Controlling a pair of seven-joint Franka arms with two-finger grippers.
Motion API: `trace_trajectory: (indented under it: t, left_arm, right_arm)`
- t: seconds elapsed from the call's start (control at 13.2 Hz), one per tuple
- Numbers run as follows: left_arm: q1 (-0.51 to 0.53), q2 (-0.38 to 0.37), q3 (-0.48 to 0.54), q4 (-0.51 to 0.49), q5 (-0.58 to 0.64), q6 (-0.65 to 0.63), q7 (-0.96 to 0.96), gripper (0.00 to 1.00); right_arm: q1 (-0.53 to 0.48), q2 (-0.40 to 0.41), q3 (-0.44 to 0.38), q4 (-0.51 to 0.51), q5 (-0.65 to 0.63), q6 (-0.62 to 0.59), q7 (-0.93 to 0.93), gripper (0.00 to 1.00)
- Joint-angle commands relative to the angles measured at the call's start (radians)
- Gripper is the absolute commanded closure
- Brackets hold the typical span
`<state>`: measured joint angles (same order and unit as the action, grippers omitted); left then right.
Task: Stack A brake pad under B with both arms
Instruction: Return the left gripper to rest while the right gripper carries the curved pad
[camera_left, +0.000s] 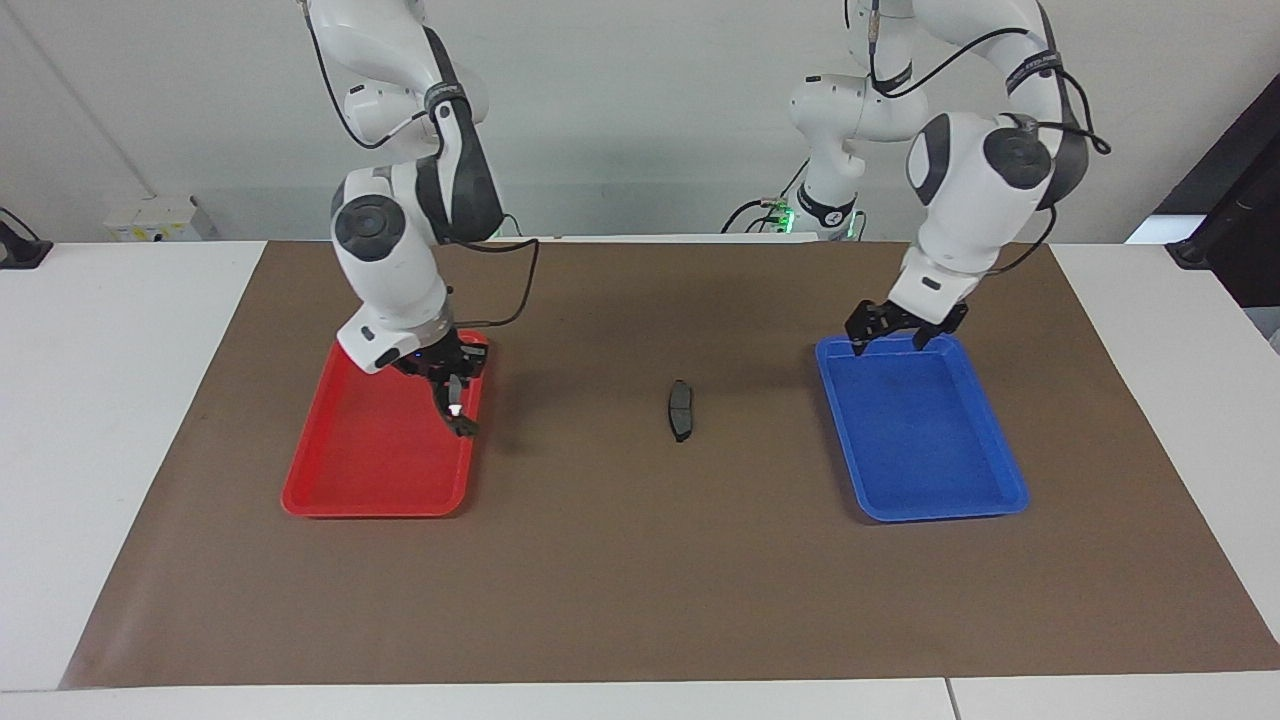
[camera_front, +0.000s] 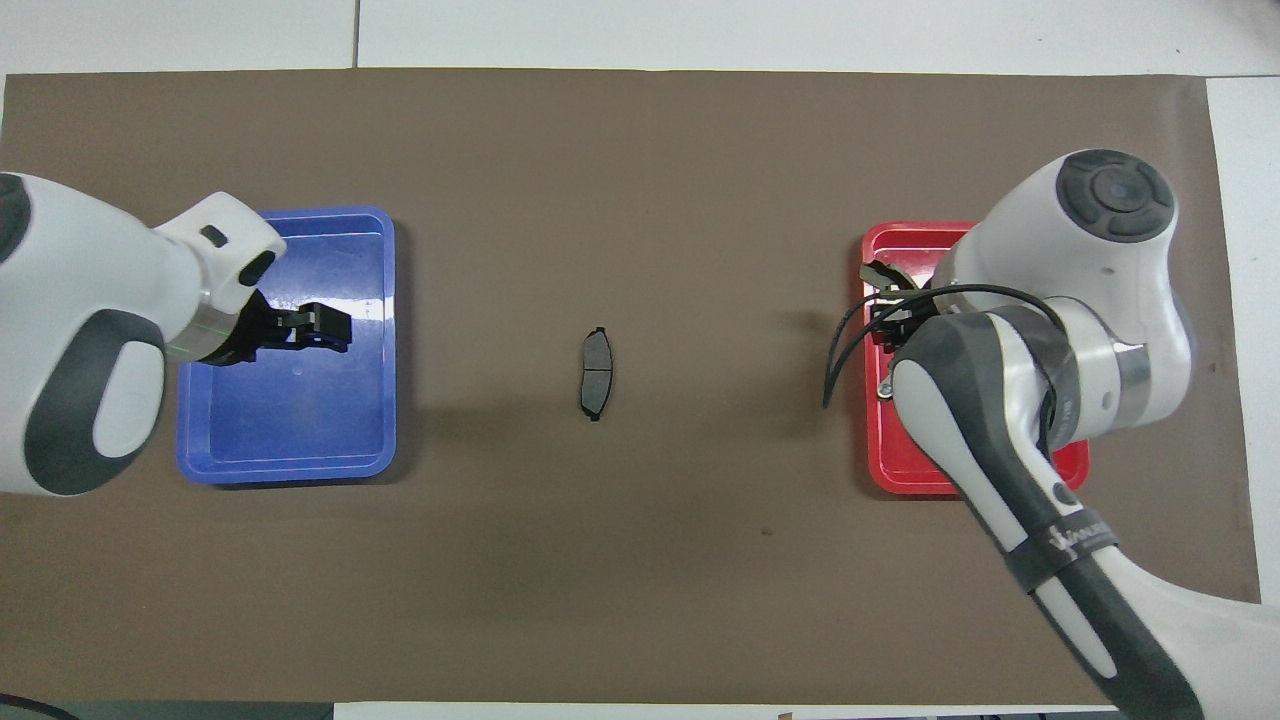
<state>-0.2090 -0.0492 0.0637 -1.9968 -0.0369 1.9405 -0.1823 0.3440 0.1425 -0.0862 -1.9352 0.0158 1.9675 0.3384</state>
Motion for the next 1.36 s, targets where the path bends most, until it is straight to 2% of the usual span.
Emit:
trace_trajectory:
  t: [0.0, 0.15, 0.3, 0.45, 0.68, 0.98, 1.29]
  left_arm:
    - [0.091, -0.025, -0.01, 0.08, -0.014, -0.111, 0.05, 0.01]
    - [0.155, 0.012, -0.01, 0.217, -0.009, -0.252, 0.175, 0.01]
    - [0.198, 0.049, -0.01, 0.341, -0.008, -0.371, 0.262, 0.01]
    - [0.221, 0.06, -0.01, 0.4, 0.005, -0.44, 0.287, 0.01]
    - [0.206, 0.045, -0.011, 0.383, 0.038, -0.446, 0.291, 0.0]
    - [0.204, 0.035, -0.012, 0.366, 0.037, -0.44, 0.287, 0.0]
    - [0.217, 0.035, -0.011, 0.365, 0.037, -0.439, 0.287, 0.0]
  right_arm:
    - [0.093, 0.014, -0.001, 0.013, 0.022, 0.033, 0.12, 1.0]
    - [0.142, 0.032, -0.001, 0.015, 0.09, 0.062, 0.18, 1.0]
    - [0.223, 0.072, -0.001, 0.037, 0.104, 0.106, 0.262, 1.0]
    - [0.288, 0.141, -0.001, 0.105, 0.104, 0.123, 0.368, 1.0]
    - [0.343, 0.233, -0.001, 0.186, 0.113, 0.14, 0.464, 1.0]
    - [0.374, 0.279, -0.001, 0.196, 0.179, 0.237, 0.491, 1.0]
    - [0.38, 0.305, -0.001, 0.188, 0.179, 0.289, 0.482, 1.0]
